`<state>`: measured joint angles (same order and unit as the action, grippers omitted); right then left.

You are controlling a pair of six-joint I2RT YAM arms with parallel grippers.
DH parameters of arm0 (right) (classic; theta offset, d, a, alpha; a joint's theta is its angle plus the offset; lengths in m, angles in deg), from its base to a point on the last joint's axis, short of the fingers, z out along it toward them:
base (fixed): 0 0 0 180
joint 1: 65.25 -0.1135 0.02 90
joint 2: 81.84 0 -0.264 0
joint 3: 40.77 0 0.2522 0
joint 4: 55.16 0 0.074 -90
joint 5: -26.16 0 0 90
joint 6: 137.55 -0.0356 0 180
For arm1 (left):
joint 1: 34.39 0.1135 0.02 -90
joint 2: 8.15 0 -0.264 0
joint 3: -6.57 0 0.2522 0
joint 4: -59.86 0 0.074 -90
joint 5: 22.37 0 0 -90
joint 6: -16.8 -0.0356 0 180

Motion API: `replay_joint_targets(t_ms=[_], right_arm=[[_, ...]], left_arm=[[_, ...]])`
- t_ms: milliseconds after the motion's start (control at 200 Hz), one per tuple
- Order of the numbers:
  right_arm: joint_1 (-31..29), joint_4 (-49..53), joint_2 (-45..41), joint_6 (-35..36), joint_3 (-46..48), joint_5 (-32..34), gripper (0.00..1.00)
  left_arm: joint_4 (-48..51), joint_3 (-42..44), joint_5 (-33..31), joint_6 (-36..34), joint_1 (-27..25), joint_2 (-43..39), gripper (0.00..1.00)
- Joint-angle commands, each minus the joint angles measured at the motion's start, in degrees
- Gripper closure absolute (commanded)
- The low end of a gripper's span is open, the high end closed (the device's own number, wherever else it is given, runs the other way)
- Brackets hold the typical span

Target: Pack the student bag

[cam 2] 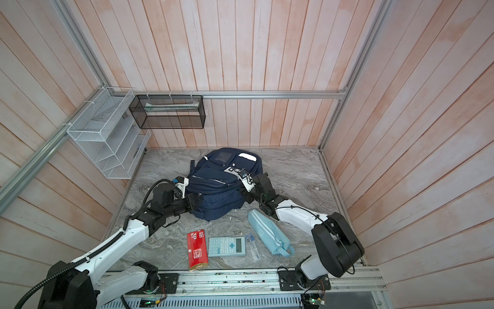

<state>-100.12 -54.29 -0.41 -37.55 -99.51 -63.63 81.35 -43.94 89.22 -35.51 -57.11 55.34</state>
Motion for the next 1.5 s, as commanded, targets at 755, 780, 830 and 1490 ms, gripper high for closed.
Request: replay_joint_targets(t_ms=[755, 780, 830, 1490], right_arm=[[-13.3, 5.0, 11.0, 13.2, -7.3, 1.3, 1.00], [-12.9, 5.0, 10.5, 13.2, -6.6, 1.1, 1.00], [-11.8, 5.1, 8.9, 12.9, -5.3, -0.1, 1.00], [-0.2, -1.2, 6.5, 3.6, -4.2, 15.1, 0.53]], left_arm=[[-2.8, -0.4, -4.2, 2.0, -3.4, 2.6, 1.00], [-2.4, -0.2, -5.0, 1.5, -2.3, 2.6, 1.00], [-0.8, -0.2, -8.6, -0.5, -0.1, 2.8, 1.00], [0.3, 2.7, -2.9, 0.3, 5.7, -4.5, 1.00]])
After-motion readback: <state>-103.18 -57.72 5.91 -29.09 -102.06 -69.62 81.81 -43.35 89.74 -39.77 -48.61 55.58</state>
